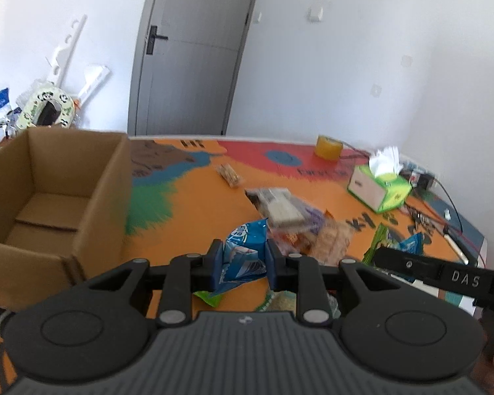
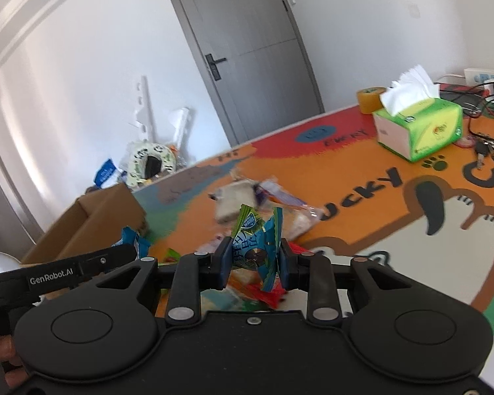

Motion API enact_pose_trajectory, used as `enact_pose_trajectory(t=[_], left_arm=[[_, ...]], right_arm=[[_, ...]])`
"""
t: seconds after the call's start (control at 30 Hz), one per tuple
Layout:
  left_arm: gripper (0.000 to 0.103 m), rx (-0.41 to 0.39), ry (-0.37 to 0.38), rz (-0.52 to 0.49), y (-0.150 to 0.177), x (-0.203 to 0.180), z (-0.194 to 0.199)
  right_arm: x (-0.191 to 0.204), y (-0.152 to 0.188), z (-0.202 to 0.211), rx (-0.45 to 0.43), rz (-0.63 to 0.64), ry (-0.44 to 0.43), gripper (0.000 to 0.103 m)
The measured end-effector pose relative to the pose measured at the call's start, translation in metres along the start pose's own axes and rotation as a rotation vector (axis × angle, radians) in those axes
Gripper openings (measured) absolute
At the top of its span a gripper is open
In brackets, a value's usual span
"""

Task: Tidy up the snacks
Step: 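Carry both blue bags over the cardboard box and open both tools to drop them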

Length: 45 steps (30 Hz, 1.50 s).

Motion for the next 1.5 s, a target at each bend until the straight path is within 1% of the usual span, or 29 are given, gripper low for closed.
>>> enact_pose_trajectory(t=[0.13,0.6,0.93,1.1,1.17,1.23,1.3,1.33,1.37,1.5], left_arm=[[0.026,-0.046,-0.022,0.002,-0.013,0.008,0.015],[0.026,-0.133,-0.106,0.030,-0.037,0.050,0.051],[0.026,-0.181,-0.192,0.098,-0.048,0.101,0.070],[0.026,-0.184,-0.231,0.120,-0.053,0.126,0.076],[0.027,-0.169,-0.236,0.132,-0.055,0.133,0.076],[0.029,-0.167,-0.266,0.133,-0.056,0.139,0.080],[0.035,-0.178,-0.275,0.129,-0.056,0.142,0.084],[0.041,-0.185,-0.273,0.136,-0.056,0.143,0.087],[0.044,-0.191,-0.273,0.144,-0.056,0.144,0.091],[0.045,-0.213,-0.279,0.165,-0.054,0.148,0.105]], right_arm=[[0.014,-0.003,0.000,0.001,-0.004,-0.040,0.029],[0.074,-0.012,-0.006,-0.003,0.016,-0.160,0.029],[0.120,-0.020,-0.017,0.002,0.061,-0.227,0.029],[0.147,-0.026,-0.021,0.002,0.087,-0.261,0.029],[0.157,-0.028,-0.022,0.004,0.097,-0.276,0.029],[0.168,-0.028,-0.024,0.008,0.110,-0.291,0.029],[0.180,-0.028,-0.025,0.012,0.127,-0.303,0.029],[0.185,-0.028,-0.026,0.014,0.135,-0.307,0.029],[0.190,-0.028,-0.026,0.014,0.141,-0.312,0.029],[0.211,-0.029,-0.029,0.021,0.156,-0.338,0.029]])
Point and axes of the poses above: each gripper's, at about its wrist camera, not at the fingertips, and z roughly against the way its jaws point, x to its left, y to its underside, the point moved 7 cm from there along -z, roughly the way its jaws point, and after that the axes turned 13 degrees about y, right-handed, at the moved point
